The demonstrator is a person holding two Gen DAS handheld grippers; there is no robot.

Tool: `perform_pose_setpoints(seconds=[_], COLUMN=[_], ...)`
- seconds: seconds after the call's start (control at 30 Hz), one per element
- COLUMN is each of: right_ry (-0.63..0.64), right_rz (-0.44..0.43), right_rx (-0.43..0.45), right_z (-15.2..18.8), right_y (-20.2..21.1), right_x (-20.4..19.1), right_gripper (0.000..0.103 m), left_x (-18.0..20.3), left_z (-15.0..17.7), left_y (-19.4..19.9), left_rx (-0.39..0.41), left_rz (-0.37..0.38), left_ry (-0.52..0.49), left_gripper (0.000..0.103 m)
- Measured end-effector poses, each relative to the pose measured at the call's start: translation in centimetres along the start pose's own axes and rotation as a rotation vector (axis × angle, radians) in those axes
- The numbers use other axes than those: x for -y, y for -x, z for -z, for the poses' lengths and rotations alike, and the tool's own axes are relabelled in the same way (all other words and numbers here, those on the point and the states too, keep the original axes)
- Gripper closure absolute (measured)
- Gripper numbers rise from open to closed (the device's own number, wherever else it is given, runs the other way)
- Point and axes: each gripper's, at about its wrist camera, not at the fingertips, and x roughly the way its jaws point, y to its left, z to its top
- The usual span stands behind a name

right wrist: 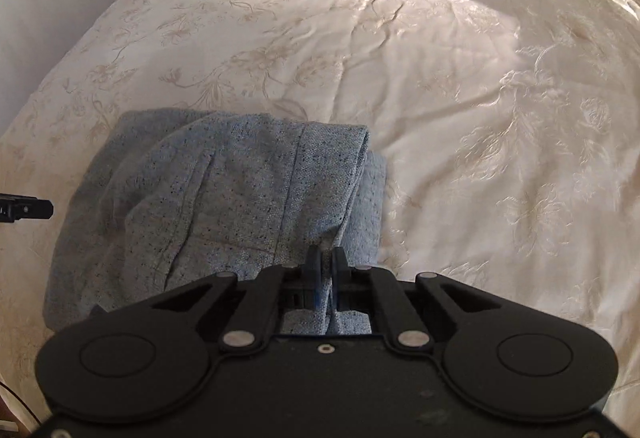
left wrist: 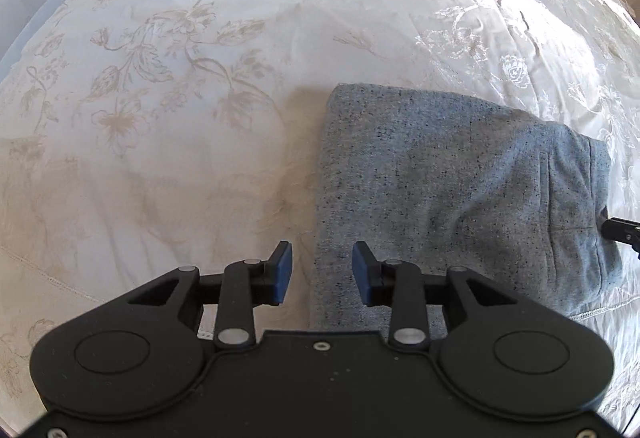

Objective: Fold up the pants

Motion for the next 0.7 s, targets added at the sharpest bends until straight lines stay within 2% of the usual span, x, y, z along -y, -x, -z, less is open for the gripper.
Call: perform_pose_setpoints(seconds=[0.1, 0.17, 0.23, 0.37, 0.57, 0.7], right_ry=[-0.078, -0.134, -0.143, -0.159, -0.254, -0.323], right_rz=[-0.012, -0.044, -0.043, -0.061, -0.092, -0.148], right_rx=[0.028, 0.074, 0.066, -0.025, -0.021, -0.021], right_z=[-0.5, -0.9, -1.3, -1.4, -0.8, -0.2], right_y=[0.0, 0.3, -0.3, -3.8, -6.4, -7.6], right_x=[1.4, 2.4, 2.8, 3.6, 5.0, 6.5], right_gripper=[0.079, 0.065, 0.065, 0.063, 0.051, 0.046], left_x=[0.8, 1.2, 1.3, 1.2, 1.5, 1.2], left_z=[-0.4, -0.7, -0.8, -0.7, -0.3, -0.6], left_y=[-0.4, -0.9, -1.9, -5.0, -7.0, -8.1], left_rx=[-0.003, 0.008, 0.002, -0.058, -0.051, -0.049], left_rz=[0.021, 0.022, 0.016, 0.009, -0.004, -0.004], left_ry=[-0.043, -0.072, -0.088, -0.110, -0.151, -0.144], left_gripper=[0.059, 0.055, 0.047, 0.046, 0.036, 0.020])
